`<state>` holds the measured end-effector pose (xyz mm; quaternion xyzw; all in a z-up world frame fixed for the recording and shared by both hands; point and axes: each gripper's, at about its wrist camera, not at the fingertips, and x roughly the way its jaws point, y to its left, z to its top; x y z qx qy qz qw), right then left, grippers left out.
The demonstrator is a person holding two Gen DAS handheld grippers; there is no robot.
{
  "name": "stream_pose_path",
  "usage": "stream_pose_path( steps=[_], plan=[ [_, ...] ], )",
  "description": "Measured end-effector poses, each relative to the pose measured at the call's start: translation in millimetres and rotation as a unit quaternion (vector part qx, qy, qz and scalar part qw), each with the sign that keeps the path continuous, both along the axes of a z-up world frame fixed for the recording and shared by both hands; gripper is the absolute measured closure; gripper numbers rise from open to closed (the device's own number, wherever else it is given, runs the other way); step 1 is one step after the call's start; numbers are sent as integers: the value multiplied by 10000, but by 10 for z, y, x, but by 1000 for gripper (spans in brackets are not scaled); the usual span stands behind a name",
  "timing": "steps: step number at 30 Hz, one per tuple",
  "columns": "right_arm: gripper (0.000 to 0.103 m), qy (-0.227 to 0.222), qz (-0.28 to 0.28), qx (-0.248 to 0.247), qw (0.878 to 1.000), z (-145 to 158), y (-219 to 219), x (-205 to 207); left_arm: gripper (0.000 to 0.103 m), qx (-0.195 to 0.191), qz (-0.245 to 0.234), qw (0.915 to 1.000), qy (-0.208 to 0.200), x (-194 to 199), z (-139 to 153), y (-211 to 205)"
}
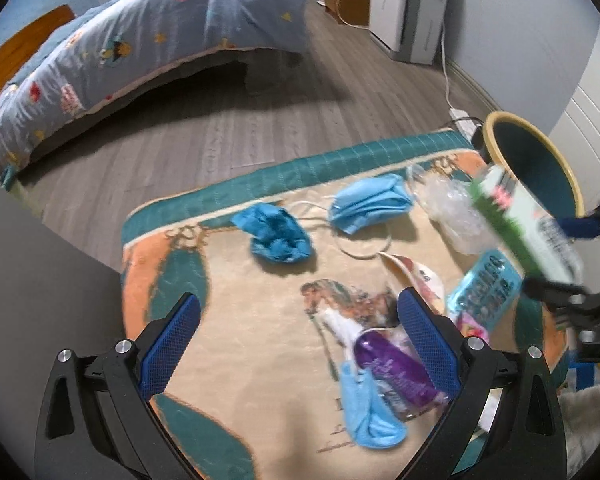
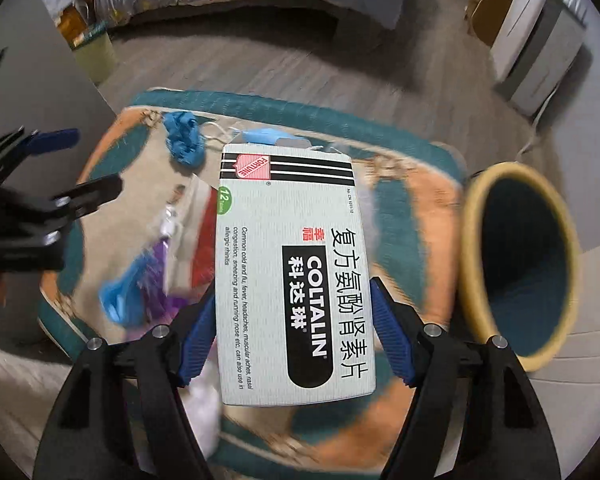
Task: Collect trash
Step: 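Grasp the white COLTALIN medicine box with the right tool and lift, then drop the COLTALIN box into the bin with the right tool while the left tool drops a white wrapper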
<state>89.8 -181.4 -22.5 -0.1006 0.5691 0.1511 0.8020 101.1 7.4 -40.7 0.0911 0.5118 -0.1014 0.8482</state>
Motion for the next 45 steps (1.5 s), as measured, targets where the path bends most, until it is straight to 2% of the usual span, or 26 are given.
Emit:
stream_pose_path(
  steps=[3,6,11,15,16,18,19,22,23,27,35,40,45],
  plan=[
    [33,-155,-128,3,9998,148,-158,-98,5,-259,-13,9995,191,0,-106,-151],
    [33,-213,-298,100,9993,149,-286,-57,5,-397,-89,9986,323,-4,-236,-352],
    [33,-91,-603,151,9980,14,-512,133,6,-228,-358,9978,508,4,-467,-675],
    [33,-15,-710,226,9972,-65,-613,235,11,-113,-575,9956,727,29,-600,-801],
    [33,-22,-707,218,9973,-74,-625,241,14,-114,-596,9953,750,36,-614,-812],
    [33,-46,-676,201,9975,-81,-664,258,28,-200,-610,9943,850,62,-646,-803],
    [33,-53,-657,201,9976,-82,-682,257,30,-242,-582,9938,913,77,-661,-789],
    [33,-66,-620,206,9978,-97,-706,277,55,-245,-601,9933,953,97,-666,-778],
    [33,-83,-612,198,9979,-90,-711,284,68,-230,-641,9932,942,99,-653,-782],
    [33,-195,-630,301,9974,-22,-771,302,83,-160,-816,9937,748,103,-538,-821],
    [33,-423,-900,439,9941,128,-1030,351,85,-63,-945,9955,43,112,-119,-954],
    [33,-629,-1409,432,9871,232,-1464,421,85,-381,-844,9947,-450,156,264,-978],
    [33,-679,-2075,396,9751,199,-1979,484,85,-641,-957,9886,-968,130,663,-1194]
  ],
)
